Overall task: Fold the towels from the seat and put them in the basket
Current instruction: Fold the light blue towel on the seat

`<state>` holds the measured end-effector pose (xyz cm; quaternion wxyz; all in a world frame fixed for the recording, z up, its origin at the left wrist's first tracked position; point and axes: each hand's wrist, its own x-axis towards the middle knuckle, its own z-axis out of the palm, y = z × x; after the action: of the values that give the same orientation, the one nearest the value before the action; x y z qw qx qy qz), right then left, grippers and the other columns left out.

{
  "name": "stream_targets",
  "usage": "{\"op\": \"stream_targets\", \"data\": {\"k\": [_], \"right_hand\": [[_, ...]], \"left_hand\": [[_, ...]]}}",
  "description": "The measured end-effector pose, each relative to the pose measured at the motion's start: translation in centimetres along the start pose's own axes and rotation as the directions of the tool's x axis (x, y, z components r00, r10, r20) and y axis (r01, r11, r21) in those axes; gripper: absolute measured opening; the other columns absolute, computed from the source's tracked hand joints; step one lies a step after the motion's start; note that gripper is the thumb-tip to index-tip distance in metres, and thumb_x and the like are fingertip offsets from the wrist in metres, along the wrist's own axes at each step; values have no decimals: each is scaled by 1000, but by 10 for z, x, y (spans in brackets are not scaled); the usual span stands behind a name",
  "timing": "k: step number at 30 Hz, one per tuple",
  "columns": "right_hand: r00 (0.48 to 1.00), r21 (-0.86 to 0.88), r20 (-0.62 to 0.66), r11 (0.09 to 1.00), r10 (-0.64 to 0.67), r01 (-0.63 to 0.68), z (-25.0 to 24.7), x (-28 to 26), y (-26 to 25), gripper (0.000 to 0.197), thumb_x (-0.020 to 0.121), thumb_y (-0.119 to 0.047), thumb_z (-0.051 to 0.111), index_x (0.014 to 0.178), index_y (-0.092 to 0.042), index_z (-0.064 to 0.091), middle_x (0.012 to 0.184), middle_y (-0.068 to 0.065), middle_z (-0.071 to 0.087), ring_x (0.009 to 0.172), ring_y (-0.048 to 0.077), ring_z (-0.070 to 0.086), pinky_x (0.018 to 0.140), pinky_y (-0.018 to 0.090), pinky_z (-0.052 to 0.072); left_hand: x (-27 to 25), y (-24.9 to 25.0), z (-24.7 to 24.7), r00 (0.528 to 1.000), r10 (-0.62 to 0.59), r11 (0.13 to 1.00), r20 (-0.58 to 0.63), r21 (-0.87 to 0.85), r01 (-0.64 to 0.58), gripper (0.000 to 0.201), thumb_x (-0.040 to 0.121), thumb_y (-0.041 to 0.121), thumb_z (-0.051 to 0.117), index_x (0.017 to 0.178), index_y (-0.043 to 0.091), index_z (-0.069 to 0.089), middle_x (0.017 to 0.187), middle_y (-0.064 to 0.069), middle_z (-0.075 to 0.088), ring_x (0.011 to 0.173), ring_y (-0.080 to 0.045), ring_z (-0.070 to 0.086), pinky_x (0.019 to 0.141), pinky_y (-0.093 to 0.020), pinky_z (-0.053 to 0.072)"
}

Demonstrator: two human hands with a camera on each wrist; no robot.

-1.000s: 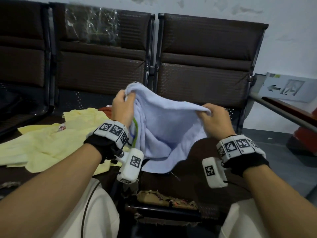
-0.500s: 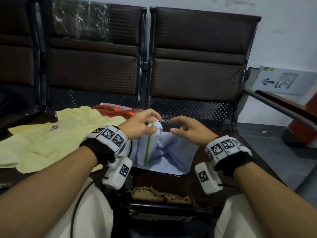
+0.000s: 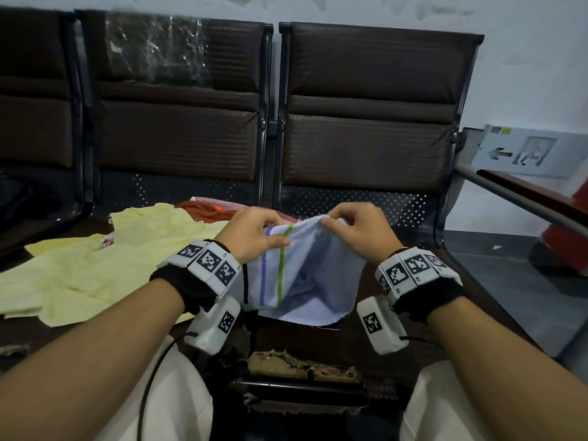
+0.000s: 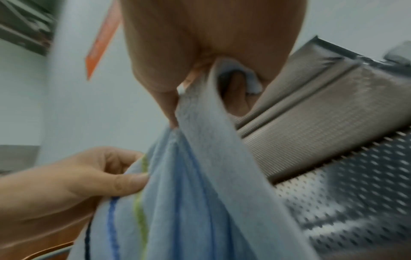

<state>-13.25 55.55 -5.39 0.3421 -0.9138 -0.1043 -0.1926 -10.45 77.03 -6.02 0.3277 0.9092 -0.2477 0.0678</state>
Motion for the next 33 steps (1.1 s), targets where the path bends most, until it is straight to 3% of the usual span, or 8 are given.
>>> {"op": "stream_targets", "data": {"k": [5, 7, 10, 14, 20, 26, 30, 33], "right_hand": [[966, 34, -257, 999, 2, 7, -10, 8, -7, 14, 85, -26, 67, 82, -14, 73, 76, -12, 64, 77, 3, 57, 63, 3, 33], [974, -12, -211, 996, 87, -91, -7, 6, 2, 17, 85, -29, 66, 85, -13, 74, 82, -4, 69, 81, 4, 55, 66, 7, 30], [967, -51, -176, 979, 185, -196, -2, 4, 15, 21, 88, -30, 63, 90, -13, 74, 95, 4, 73, 92, 14, 61, 67, 8, 27], [940, -21, -155, 950, 304, -311, -8, 6, 30, 19, 87, -30, 63, 90, -14, 74, 98, 7, 72, 102, 23, 62, 77, 18, 34], [916, 318, -25, 872, 400, -372, -4, 5, 21, 12, 80, -21, 74, 73, -17, 65, 65, 1, 62, 62, 14, 56, 64, 29, 48], [931, 655, 263, 662, 251, -364, -5, -3, -4, 23, 85, 7, 55, 88, -10, 71, 87, 11, 70, 76, 17, 65, 64, 22, 56], [964, 239, 218, 950, 150, -202, -6, -8, 2, 24, 74, 2, 72, 95, -10, 71, 91, 6, 73, 84, 14, 69, 73, 21, 55], [980, -88, 177, 993, 92, -77, -4, -10, 4, 16, 74, -6, 71, 82, -20, 72, 80, -3, 70, 75, 7, 64, 67, 16, 49]], "left_hand": [[3, 6, 3, 988, -92, 995, -128, -58, 85, 46, 82, 50, 63, 63, 12, 47, 56, 1, 42, 52, -13, 41, 50, -26, 29], [2, 9, 4, 989, -133, 985, -67, -122, 124, 43, 86, 49, 57, 66, 11, 51, 61, -3, 49, 59, -16, 48, 58, -29, 36], [2, 17, 8, 967, -224, 911, 125, -326, 253, 27, 95, 24, 45, 90, 8, 66, 98, -10, 66, 93, -23, 59, 83, -35, 46], [-7, 18, 11, 918, -229, 843, 322, -406, 353, 20, 97, 11, 41, 89, 3, 57, 74, -14, 46, 65, -20, 45, 53, -28, 38], [-5, 7, 7, 916, -314, 625, 250, -672, 397, 20, 92, 5, 54, 109, -1, 63, 90, -10, 66, 81, -18, 62, 68, -27, 54], [0, -2, 4, 866, -447, 447, 223, -783, 432, 6, 80, 6, 70, 83, 9, 66, 72, -1, 67, 48, -4, 60, 54, -20, 52], [2, -3, 1, 847, -420, 400, 326, -771, 495, 17, 69, 22, 78, 75, 14, 65, 74, -2, 68, 67, -13, 65, 62, -25, 54], [1, -2, 1, 854, -405, 352, 327, -806, 476, 20, 74, 22, 74, 88, 11, 68, 80, -3, 70, 66, -12, 67, 59, -23, 54]]}}
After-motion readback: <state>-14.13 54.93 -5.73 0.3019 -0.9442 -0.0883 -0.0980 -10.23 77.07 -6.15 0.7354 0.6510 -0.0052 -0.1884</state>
